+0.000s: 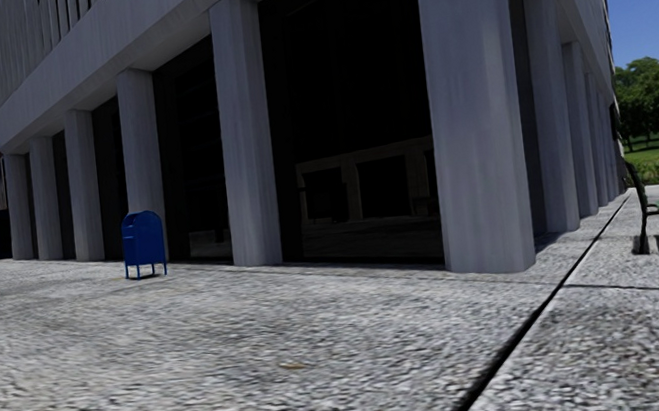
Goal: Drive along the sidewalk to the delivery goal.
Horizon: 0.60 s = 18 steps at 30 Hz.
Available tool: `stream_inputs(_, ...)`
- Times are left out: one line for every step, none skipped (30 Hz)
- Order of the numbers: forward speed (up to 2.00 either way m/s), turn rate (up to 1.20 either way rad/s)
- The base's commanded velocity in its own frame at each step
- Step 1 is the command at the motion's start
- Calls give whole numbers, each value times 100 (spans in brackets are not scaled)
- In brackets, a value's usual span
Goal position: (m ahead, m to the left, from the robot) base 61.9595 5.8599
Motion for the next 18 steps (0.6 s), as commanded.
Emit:
stream_inputs(163,68)
stream_inputs(163,68)
stream_inputs(163,68)
stream_inputs(163,68)
stream_inputs(163,68)
stream_inputs(163,68)
stream_inputs(163,68)
stream_inputs(163,68)
stream_inputs(163,68)
stream_inputs(164,68)
stream_inputs(164,68)
stream_inputs(164,68)
stream_inputs(164,68)
stream_inputs(164,67)
stream_inputs(164,67)
stream_inputs(164,67)
stream_inputs(164,67)
stream_inputs(164,67)
